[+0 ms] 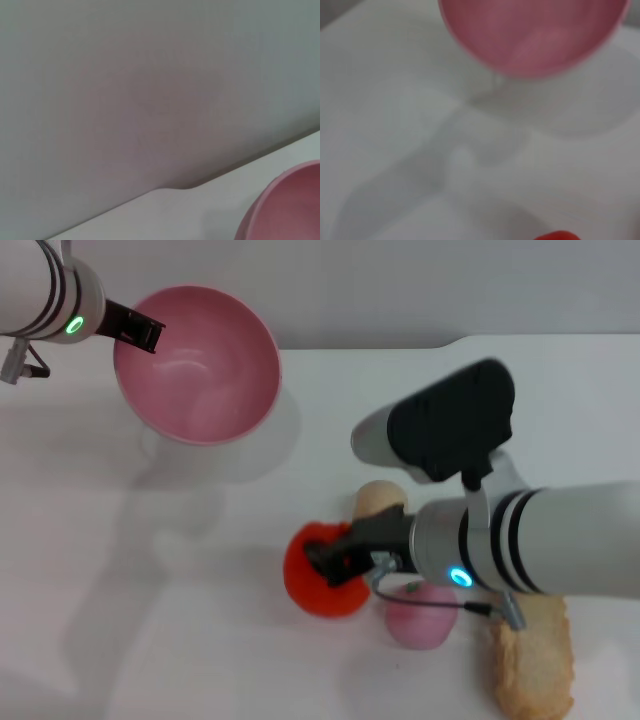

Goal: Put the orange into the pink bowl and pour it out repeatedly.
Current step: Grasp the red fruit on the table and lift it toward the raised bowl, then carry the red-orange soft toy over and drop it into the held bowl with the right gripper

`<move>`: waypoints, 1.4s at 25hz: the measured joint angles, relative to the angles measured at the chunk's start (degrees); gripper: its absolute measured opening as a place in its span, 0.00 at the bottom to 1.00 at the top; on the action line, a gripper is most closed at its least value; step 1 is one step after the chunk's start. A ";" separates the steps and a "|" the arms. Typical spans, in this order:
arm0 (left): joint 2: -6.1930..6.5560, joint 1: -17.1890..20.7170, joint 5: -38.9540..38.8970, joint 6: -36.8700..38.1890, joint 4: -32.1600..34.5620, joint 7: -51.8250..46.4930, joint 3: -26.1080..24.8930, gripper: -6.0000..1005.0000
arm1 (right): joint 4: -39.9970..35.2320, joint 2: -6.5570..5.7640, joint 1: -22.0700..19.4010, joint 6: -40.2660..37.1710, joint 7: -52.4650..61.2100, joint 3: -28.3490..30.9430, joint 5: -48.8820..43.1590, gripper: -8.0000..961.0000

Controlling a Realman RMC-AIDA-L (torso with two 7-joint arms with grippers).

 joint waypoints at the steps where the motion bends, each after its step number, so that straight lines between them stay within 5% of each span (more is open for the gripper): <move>1: 0.00 0.02 0.00 0.00 0.00 0.00 0.05 0.05 | -0.93 -0.01 0.00 0.14 -0.17 0.33 -0.41 0.30; 15: -0.46 1.05 -0.75 0.00 -1.02 -1.61 6.98 0.05 | -17.07 -0.03 0.47 5.46 -0.35 6.62 -9.89 0.19; 26: -0.49 0.62 -6.28 1.96 -0.73 -1.91 11.85 0.05 | -11.69 0.16 3.90 3.31 -0.34 8.46 -10.28 0.09; 35: -0.45 0.34 -7.52 2.62 -0.70 -1.68 12.14 0.05 | -9.30 0.21 4.21 0.65 -0.33 7.76 -10.54 0.21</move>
